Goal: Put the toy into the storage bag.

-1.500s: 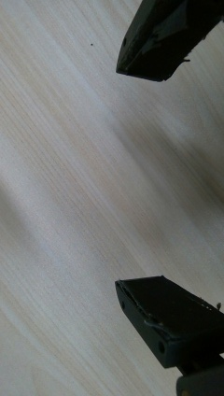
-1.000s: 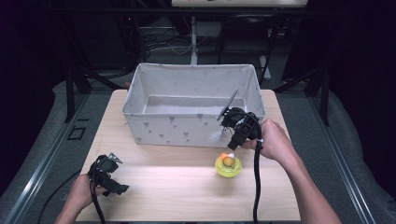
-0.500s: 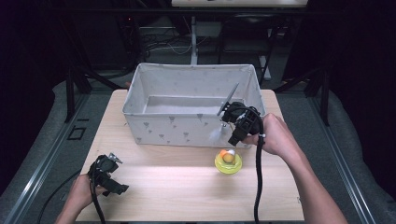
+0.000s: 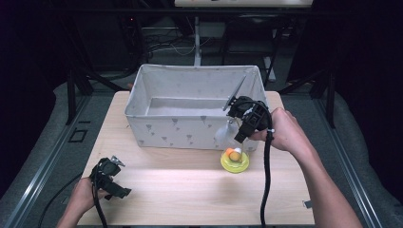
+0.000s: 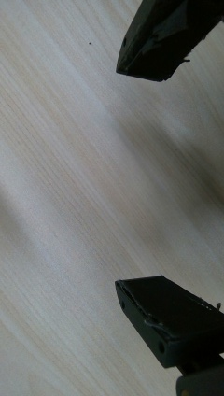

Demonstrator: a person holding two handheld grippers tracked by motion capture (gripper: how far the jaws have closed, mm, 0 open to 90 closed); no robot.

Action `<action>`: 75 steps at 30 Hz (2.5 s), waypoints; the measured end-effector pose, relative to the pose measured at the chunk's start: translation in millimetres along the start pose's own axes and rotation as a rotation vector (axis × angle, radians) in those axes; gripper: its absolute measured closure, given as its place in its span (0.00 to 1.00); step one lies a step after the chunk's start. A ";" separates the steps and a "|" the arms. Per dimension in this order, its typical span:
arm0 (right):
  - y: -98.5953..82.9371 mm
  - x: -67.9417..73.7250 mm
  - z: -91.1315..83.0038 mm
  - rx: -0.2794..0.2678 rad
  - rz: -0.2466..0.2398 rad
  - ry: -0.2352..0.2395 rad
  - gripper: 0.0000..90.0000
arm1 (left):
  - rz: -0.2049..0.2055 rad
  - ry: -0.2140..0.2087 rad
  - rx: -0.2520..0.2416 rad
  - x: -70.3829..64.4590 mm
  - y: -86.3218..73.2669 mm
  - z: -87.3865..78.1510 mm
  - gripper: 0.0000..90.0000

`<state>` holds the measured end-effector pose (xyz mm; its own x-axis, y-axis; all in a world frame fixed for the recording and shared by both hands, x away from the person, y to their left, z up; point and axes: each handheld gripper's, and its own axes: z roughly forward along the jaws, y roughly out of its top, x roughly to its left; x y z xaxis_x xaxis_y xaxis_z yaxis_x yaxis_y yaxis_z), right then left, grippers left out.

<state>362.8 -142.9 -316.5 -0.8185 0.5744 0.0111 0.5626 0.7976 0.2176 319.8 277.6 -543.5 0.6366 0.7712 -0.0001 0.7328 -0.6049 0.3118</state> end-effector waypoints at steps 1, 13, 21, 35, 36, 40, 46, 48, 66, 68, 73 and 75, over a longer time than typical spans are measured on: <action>0.0 0.0 0.0 0.000 0.000 0.000 0.98 | 0.001 -0.001 0.000 0.0 0.0 0.1 0.00; 3.6 -0.9 -18.7 -0.017 -0.012 -0.014 0.98 | 0.003 -0.002 0.003 -0.4 0.1 0.6 0.00; 5.1 -1.4 -31.7 -0.029 -0.015 -0.023 0.98 | 0.001 -0.007 0.002 -0.8 0.1 1.0 0.00; 5.9 -4.1 -48.2 -0.029 -0.016 -0.024 0.98 | 0.003 -0.008 0.005 -1.0 0.2 1.5 0.00; 6.3 -4.4 -51.6 -0.034 -0.016 -0.024 0.98 | 0.004 -0.008 0.005 -1.0 0.2 1.5 0.00; 6.9 -4.5 -56.2 -0.037 -0.016 -0.026 0.98 | 0.004 -0.008 0.005 -1.0 0.2 1.6 0.00; 8.5 -4.3 -66.3 -0.042 -0.019 -0.034 0.98 | 0.006 -0.010 0.007 -1.1 0.4 1.8 0.00; 9.4 -4.1 -69.6 -0.042 -0.021 -0.038 0.98 | 0.006 -0.011 0.007 -1.3 0.6 1.9 0.00; 23.2 -6.1 -100.7 -0.060 -0.036 -0.053 0.98 | 0.012 -0.017 0.013 -1.6 1.3 2.6 0.00; 24.3 -6.3 -103.4 -0.068 -0.037 -0.052 0.98 | 0.014 -0.016 0.012 -1.8 1.3 2.5 0.00; 32.4 -7.9 -117.3 -0.080 -0.037 -0.069 0.98 | 0.014 -0.015 0.012 -1.5 1.5 2.3 0.00; 36.5 -7.4 -121.5 -0.088 -0.038 -0.077 0.98 | 0.016 -0.015 0.006 -1.9 1.7 2.2 0.00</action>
<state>375.3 -140.4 -190.0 -0.8260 0.5589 -0.0729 0.5160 0.8019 0.3012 320.4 274.7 -545.2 0.6516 0.7585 -0.0092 0.7240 -0.6182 0.3060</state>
